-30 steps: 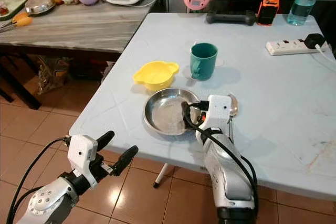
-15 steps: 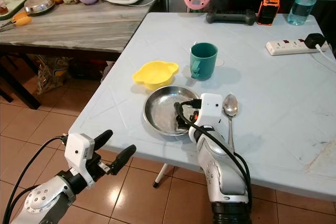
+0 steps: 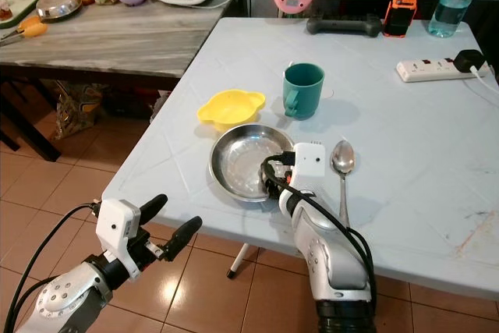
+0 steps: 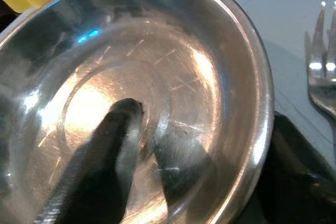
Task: Setting the table
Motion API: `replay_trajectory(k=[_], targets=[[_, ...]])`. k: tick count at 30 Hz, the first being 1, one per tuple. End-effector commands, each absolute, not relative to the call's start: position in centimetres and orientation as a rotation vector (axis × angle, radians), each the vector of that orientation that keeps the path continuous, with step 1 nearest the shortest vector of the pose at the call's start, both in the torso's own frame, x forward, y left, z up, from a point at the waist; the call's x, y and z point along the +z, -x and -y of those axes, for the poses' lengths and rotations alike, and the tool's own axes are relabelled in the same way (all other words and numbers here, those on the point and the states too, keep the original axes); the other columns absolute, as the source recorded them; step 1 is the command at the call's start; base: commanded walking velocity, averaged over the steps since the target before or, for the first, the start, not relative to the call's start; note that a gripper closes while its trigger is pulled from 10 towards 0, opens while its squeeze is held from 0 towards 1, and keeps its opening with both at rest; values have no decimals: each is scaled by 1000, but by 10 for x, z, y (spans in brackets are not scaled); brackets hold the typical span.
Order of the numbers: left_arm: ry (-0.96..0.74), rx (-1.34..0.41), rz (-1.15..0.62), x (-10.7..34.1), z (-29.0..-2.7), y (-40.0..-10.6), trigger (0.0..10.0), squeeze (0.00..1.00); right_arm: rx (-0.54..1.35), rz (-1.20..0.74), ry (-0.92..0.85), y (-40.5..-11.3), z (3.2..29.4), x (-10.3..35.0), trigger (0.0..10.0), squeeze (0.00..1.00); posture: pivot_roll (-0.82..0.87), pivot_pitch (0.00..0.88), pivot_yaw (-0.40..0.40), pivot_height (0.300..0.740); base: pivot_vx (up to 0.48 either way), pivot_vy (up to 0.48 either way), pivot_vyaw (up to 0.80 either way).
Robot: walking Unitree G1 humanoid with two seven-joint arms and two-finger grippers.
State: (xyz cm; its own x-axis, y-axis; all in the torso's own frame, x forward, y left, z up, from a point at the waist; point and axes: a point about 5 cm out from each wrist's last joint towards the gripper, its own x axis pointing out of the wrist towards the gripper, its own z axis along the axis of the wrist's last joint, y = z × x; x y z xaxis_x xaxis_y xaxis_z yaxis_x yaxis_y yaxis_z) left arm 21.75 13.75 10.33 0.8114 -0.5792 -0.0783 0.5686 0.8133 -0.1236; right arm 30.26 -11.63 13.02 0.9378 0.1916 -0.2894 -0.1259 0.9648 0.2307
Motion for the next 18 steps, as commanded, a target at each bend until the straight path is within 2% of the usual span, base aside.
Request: replay_trajectory(k=[1, 18], targets=[[77, -617, -119, 106, -140, -215, 10000, 0, 171, -353, -236, -300, 112, 129, 0, 0, -148, 122, 108, 740, 0, 0, 0], [73, -617, -126, 103, -139, -216, 10000, 0, 140, -420, -228, -297, 118, 122, 0, 0, -150, 124, 108, 740, 0, 0, 0]])
